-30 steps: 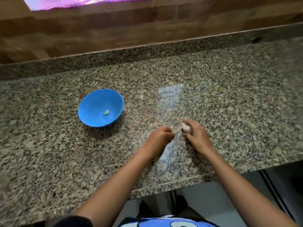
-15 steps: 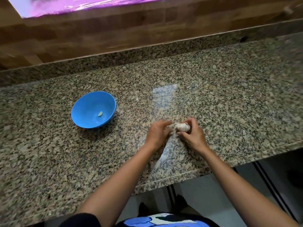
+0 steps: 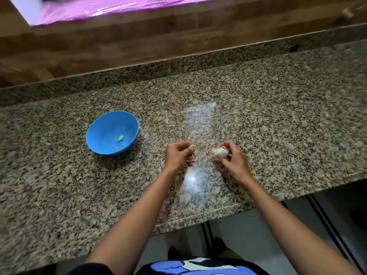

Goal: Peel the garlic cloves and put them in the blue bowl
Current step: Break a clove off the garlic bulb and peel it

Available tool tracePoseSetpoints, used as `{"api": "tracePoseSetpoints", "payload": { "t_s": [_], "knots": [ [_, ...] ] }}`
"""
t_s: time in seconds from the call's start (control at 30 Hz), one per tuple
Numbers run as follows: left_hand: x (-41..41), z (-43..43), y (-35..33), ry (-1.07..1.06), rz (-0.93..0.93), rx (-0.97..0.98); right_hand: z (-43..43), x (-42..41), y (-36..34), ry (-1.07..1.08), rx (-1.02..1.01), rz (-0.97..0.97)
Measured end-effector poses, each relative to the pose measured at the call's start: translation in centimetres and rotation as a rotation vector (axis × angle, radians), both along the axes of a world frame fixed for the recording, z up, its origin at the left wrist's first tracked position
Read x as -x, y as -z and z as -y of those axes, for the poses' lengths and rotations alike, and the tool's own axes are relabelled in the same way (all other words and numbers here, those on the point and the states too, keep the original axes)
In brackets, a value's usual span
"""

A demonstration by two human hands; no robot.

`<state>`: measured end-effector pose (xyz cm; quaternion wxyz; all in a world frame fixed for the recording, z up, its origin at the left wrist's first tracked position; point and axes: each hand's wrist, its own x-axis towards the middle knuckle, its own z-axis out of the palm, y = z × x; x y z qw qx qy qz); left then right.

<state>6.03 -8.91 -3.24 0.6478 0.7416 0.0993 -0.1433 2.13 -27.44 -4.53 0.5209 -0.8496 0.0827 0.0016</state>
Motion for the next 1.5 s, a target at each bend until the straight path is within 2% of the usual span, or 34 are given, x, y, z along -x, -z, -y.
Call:
{"api": "tracePoseSetpoints", "payload": {
  "t_s": [0.1,0.17,0.23,0.3,0.43,0.57,0.77,0.87,0.97,1.03,1.1,1.2,1.4,1.5],
  "knots": [
    [0.6,-3.2,-0.2,-0.058,-0.096,0.048,-0.1,0.1,0.4,-0.14,0.166,-0.015],
    [1.3,-4.7,-0.1,-0.049,-0.131,0.056,-0.5,0.1,0.5,-0.192,0.201,-0.03],
    [2.1,-5.8,0.2,-0.077,-0.148,0.051,-1.0,0.1,0.5,-0.257,0.38,-0.003],
    [2.4,-6.9,0.8,-0.119,-0.115,-0.008,-2.0,0.4,0.4,-0.316,0.61,0.123],
    [2.8,-8.9,1.4,-0.166,-0.05,-0.112,-5.6,1.5,1.3,-0.366,0.729,0.352],
    [3.2,-9.3,1.2,-0.148,-0.021,-0.163,-6.0,0.2,2.0,-0.227,0.725,0.26],
    [2.6,-5.4,0.5,-0.004,0.076,-0.245,-5.5,-1.0,2.2,-0.194,0.777,0.255],
    [1.4,-3.2,0.6,0.043,0.153,-0.331,-4.7,-0.6,1.9,-0.058,0.733,0.349],
    [0.4,-2.8,1.7,0.049,0.138,-0.382,-3.5,-0.8,1.5,-0.001,0.632,0.304],
    [0.3,-2.8,2.4,0.053,0.179,-0.493,-2.7,-1.1,1.4,0.019,0.541,0.249],
    [0.7,-2.4,2.5,0.103,0.326,-0.67,-2.1,-1.1,1.3,0.08,0.468,0.245],
    [1.3,-1.2,1.8,0.346,0.532,-0.866,-2.2,-0.2,1.8,0.147,0.394,0.221],
    [1.7,-0.1,2.2,0.453,0.666,-0.977,-3.3,2.2,3.3,0.18,0.38,0.176],
    [1.7,0.3,2.3,0.522,0.716,-1.121,-4.0,2.9,3.7,0.136,0.348,0.136]
  ]
}}
